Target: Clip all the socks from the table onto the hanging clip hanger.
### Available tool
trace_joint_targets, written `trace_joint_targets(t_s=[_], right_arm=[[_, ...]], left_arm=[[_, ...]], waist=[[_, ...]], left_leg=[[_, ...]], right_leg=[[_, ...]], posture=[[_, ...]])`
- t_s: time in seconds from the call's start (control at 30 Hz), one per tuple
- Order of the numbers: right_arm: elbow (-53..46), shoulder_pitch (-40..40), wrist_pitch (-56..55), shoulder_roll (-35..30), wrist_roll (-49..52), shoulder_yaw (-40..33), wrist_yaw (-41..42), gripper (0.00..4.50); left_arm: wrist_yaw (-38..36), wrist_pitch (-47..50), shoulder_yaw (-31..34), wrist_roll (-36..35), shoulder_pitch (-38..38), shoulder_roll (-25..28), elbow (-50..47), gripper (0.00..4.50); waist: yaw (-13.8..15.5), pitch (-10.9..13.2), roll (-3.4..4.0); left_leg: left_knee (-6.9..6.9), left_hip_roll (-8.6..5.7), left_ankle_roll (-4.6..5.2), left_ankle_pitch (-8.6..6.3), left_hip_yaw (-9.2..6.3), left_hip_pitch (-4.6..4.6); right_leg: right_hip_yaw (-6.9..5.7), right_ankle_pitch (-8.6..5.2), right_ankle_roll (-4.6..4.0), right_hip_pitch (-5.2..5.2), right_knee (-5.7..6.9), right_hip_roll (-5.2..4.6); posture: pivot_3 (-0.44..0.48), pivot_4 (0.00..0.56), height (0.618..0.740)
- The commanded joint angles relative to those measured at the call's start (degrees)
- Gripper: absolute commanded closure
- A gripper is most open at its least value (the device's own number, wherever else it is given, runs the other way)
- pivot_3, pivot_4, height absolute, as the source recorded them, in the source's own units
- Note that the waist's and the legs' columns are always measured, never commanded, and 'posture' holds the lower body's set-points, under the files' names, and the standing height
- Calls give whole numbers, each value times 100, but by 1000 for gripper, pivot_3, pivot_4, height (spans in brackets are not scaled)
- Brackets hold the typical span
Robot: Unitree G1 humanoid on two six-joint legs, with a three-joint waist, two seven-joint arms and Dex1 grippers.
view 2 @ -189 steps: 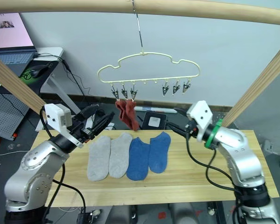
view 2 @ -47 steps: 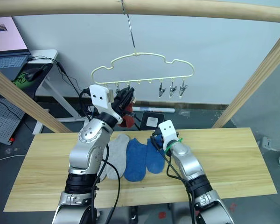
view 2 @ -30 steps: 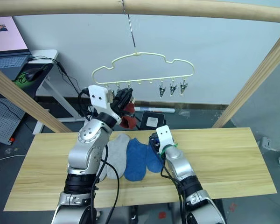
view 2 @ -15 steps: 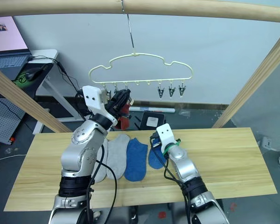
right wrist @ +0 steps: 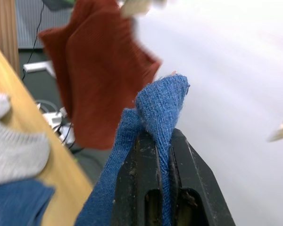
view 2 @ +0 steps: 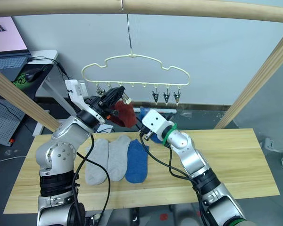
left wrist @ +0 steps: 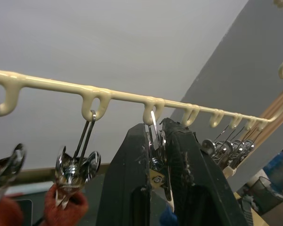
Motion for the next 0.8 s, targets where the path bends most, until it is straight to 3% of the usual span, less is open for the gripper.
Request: trace_joint_targets(t_s=[0.03,0.8], right_arm=[[-49,-155,-200,80,-90,54,15,4500],[194,-542,-603,323,-298,86,-18,4500]], left_arm=[[0,73,60,-274,-68,50,-283,4257],[-13,-247,-216,-120,140,89,-301,4282]], waist=[[3,0,0],[2,0,0]], left_leg=[[0,0,0,0,0,0],[3,-1,-1,1,-2,-1]], right_leg=[[1,0,0,0,0,0],[3,1,-1,-1,5,-3]], posture=[[-118,258,740],[-110,259,740]])
